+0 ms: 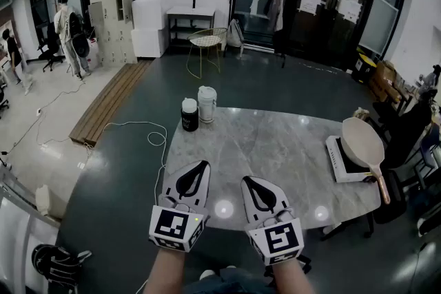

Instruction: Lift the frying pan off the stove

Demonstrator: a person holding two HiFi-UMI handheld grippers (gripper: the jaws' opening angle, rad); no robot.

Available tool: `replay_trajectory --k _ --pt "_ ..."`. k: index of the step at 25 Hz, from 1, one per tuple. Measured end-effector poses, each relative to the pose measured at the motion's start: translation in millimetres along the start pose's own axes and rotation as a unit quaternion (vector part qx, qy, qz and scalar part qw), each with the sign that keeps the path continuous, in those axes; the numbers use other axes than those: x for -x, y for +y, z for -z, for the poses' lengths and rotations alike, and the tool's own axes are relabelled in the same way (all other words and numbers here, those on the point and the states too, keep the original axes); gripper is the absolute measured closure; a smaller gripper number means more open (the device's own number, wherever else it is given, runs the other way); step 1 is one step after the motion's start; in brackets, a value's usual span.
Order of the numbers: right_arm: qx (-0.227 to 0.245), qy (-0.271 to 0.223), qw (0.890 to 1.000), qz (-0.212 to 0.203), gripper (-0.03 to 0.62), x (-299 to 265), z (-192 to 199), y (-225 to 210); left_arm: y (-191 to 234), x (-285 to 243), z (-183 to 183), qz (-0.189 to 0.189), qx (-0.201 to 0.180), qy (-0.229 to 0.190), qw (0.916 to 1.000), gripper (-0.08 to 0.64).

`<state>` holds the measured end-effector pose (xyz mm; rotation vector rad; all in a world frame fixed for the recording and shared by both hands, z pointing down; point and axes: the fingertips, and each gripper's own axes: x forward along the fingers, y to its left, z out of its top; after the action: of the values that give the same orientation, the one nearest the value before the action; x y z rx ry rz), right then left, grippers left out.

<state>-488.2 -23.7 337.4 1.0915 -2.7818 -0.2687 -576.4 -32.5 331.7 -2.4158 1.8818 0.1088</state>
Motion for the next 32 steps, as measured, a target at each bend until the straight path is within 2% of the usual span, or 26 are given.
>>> replay_trajectory --k 6,11,14,22,27,32 --pt "-0.013 0.015 1.0 0.008 0.568 0.2 -0.8 6.3 6.0 2.9 2.2 0.002 -0.001 0.004 1.0 0.546" --pt "-0.018 -0.022 1.0 0.014 0.566 8.7 -3.0 -4.3 -6.0 -1.4 4.9 0.004 -0.008 0.01 0.9999 0.546" --pt "-0.029 -0.019 0.999 0.013 0.566 17.6 2.7 -15.7 -20.1 -8.1 7.2 0.002 -0.01 0.013 0.9999 0.546" --pt "-0.052 -0.016 0.999 -0.001 0.566 56.3 21.4 -67.1 -82.4 -34.3 19.4 -0.003 -0.005 0.027 0.9996 0.546" --pt "-0.036 -0.027 0.999 -0.015 0.566 80.5 32.3 -104.9 -120.4 -56.4 19.4 -0.016 -0.008 0.029 0.9994 0.546" --pt "-0.049 -0.045 0.997 -0.025 0.566 109.5 35.5 -142.4 -172.9 -77.4 23.7 -0.014 -0.011 0.036 0.9992 0.546"
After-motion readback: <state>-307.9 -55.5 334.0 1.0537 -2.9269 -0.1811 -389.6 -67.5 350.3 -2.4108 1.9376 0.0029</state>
